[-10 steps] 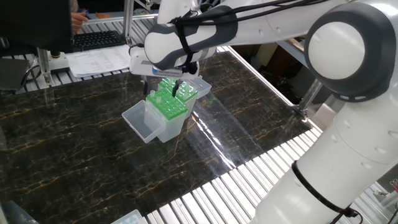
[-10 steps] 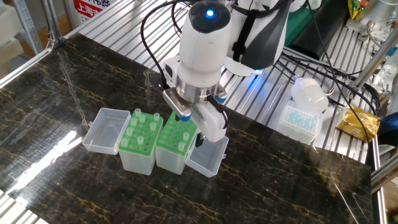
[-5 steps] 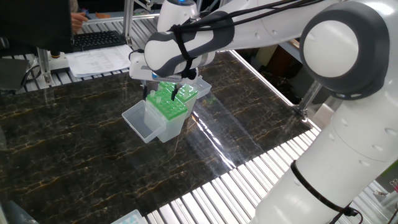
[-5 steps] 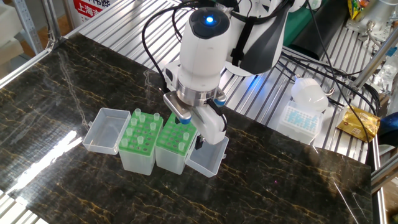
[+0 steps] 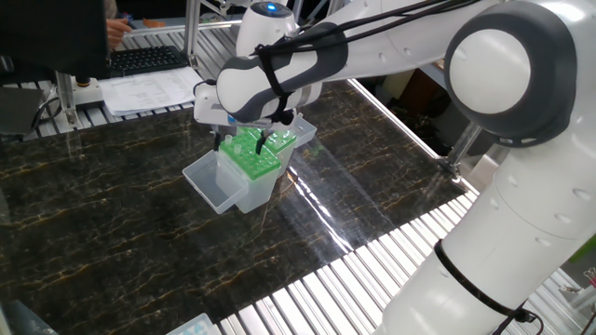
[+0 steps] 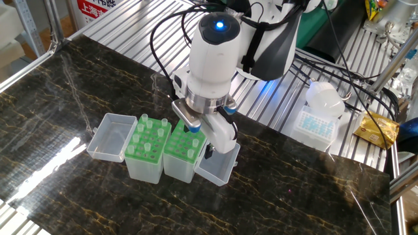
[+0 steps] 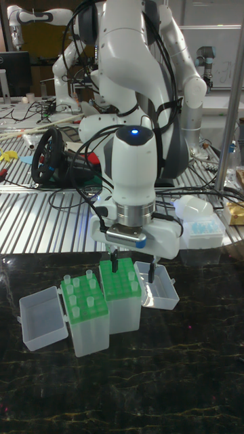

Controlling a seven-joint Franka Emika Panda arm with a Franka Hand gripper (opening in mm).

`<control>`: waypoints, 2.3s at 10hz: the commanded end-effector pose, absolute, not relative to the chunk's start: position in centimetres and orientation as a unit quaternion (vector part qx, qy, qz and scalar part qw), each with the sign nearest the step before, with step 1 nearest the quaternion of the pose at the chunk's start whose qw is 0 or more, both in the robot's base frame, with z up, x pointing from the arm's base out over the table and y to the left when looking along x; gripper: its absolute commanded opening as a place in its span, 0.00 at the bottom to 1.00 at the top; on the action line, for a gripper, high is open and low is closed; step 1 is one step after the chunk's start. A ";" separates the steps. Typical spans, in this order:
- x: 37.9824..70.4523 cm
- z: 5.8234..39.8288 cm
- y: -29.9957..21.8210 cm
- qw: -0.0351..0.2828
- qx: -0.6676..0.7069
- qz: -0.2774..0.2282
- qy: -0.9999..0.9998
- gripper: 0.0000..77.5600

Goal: Transfer all large pipette tips from one holder to another

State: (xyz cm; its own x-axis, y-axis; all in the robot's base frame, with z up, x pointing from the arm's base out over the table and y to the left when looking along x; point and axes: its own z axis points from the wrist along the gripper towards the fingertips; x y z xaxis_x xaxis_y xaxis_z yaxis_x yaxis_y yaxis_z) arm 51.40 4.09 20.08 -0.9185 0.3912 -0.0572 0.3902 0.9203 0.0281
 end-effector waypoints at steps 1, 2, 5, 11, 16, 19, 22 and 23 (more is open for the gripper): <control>51.4 20.1 4.1 0.032 0.198 0.008 0.980 1.00; 51.4 20.1 4.1 0.032 0.196 0.006 0.980 1.00; 51.3 20.0 4.0 0.033 0.199 0.005 0.980 0.02; 51.3 20.0 4.0 0.033 0.199 0.005 0.980 0.02; 51.3 20.0 4.0 0.033 0.199 0.005 0.980 0.02; 51.3 20.0 4.0 0.033 0.199 0.005 0.980 0.02; 50.5 21.2 4.2 0.035 0.208 0.002 0.977 0.02; 50.4 21.4 4.2 0.035 0.208 0.002 0.978 0.02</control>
State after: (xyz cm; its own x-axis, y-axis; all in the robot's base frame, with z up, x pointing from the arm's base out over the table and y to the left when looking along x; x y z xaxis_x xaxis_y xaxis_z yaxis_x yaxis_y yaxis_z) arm 51.17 4.07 19.98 -0.9180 0.3918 -0.0617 0.3913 0.9200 0.0215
